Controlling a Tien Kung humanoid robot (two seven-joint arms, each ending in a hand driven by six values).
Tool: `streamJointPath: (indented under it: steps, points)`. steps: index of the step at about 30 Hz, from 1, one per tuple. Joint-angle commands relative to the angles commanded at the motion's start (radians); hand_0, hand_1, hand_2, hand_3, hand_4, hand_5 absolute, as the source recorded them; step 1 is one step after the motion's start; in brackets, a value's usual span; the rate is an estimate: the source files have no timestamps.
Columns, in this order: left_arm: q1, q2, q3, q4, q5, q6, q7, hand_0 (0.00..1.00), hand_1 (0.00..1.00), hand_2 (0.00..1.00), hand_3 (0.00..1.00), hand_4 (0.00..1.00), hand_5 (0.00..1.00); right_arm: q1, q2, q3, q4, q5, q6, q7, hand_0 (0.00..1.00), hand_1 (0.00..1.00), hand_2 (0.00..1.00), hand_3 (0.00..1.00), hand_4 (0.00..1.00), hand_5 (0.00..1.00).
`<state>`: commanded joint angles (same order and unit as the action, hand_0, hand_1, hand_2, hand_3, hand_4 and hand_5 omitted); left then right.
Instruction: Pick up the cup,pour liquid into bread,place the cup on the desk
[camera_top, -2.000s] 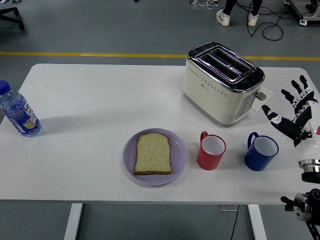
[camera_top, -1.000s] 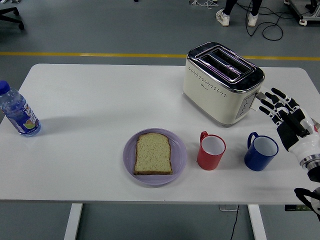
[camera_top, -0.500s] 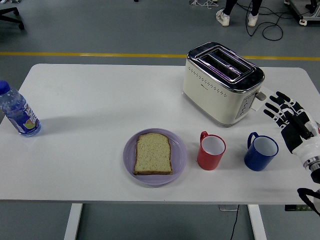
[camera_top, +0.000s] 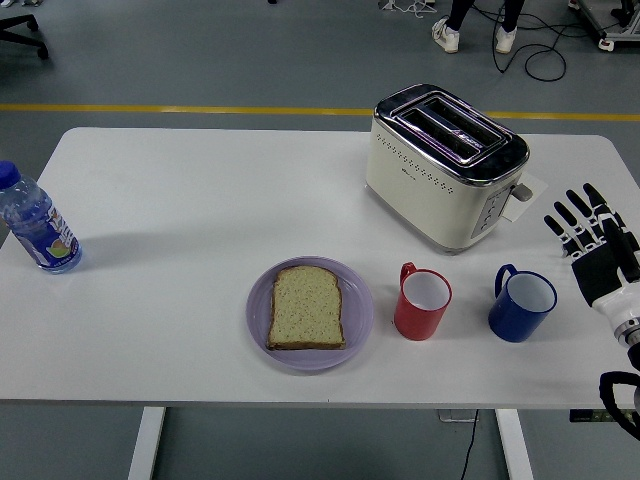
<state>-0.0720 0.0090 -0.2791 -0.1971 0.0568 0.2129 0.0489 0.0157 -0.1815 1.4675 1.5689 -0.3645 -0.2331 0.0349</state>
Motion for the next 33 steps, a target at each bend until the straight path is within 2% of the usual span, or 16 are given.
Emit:
streamJointPath:
  steps: [4, 7, 17, 31, 33]
  points:
    - [0.002, 0.000, 0.003, 0.000, -0.001, 0.000, 0.000, 0.633, 0.647, 0.655, 0.508, 0.241, 0.849, -0.001, 0.005, 0.010, -0.019, 0.112, -0.003, 0.017, 0.690, 0.614, 0.671, 0.622, 0.640, 0.274]
    - [0.002, -0.001, 0.005, 0.000, -0.002, -0.001, 0.000, 0.633, 0.647, 0.655, 0.508, 0.241, 0.849, -0.002, 0.009, 0.018, -0.030, 0.153, -0.005, 0.029, 0.690, 0.614, 0.671, 0.622, 0.640, 0.274]
    - [-0.002, 0.000, 0.000, 0.000, 0.000, -0.001, 0.000, 0.634, 0.646, 0.655, 0.509, 0.240, 0.849, -0.007, 0.023, 0.047, -0.067, 0.133, -0.018, 0.055, 0.674, 0.600, 0.668, 0.619, 0.634, 0.263]
    - [-0.007, 0.000, -0.007, 0.000, 0.003, 0.000, 0.000, 0.634, 0.646, 0.655, 0.508, 0.240, 0.849, -0.009, 0.045, 0.067, -0.112, 0.129, -0.017, 0.051, 0.673, 0.597, 0.664, 0.615, 0.624, 0.254]
    - [-0.007, 0.000, -0.007, 0.000, 0.003, 0.000, 0.000, 0.634, 0.646, 0.655, 0.508, 0.240, 0.849, -0.010, 0.047, 0.068, -0.114, 0.130, -0.016, 0.049, 0.666, 0.590, 0.659, 0.614, 0.615, 0.215]
